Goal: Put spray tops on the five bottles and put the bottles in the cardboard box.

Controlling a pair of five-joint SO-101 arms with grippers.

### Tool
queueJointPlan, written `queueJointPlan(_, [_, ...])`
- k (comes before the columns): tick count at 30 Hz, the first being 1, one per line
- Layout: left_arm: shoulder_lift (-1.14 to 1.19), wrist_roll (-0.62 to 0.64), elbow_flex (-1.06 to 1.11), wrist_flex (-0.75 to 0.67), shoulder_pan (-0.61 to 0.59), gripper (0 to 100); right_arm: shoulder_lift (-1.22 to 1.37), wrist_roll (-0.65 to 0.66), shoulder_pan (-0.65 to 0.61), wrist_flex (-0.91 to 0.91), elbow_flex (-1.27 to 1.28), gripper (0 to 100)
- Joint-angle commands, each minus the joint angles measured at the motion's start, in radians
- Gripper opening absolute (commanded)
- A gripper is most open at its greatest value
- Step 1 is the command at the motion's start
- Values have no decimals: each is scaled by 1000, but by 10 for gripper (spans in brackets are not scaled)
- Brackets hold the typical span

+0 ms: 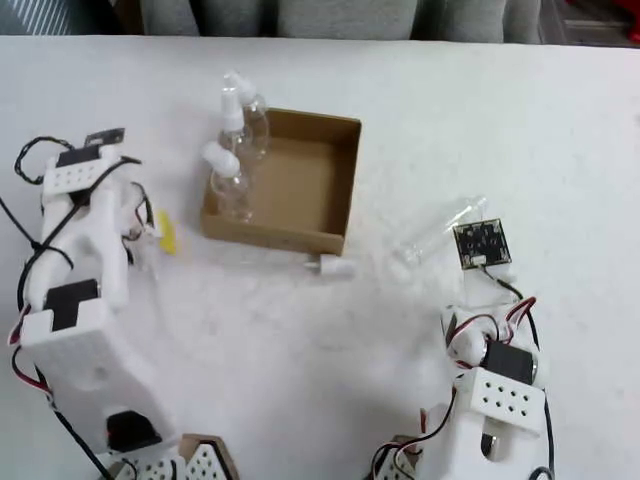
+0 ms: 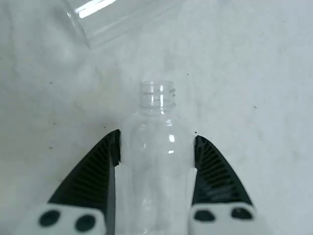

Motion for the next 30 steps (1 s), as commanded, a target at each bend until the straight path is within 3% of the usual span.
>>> queueJointPlan(1, [-70, 23, 8, 26, -24, 235, 2, 12, 7, -16, -8, 17])
queueJointPlan(10, [-309, 28, 279, -172, -19, 234, 4, 17, 7, -16, -8, 17])
queueJointPlan(15, [-374, 140, 397, -269, -24, 234, 2, 18, 7, -16, -8, 17])
queueJointPlan(26, [-209, 204, 310, -305, -25, 229, 5, 18, 7, -16, -8, 17])
queueJointPlan(30, [-170, 203, 281, -313, -24, 147, 7, 18, 7, -16, -8, 17])
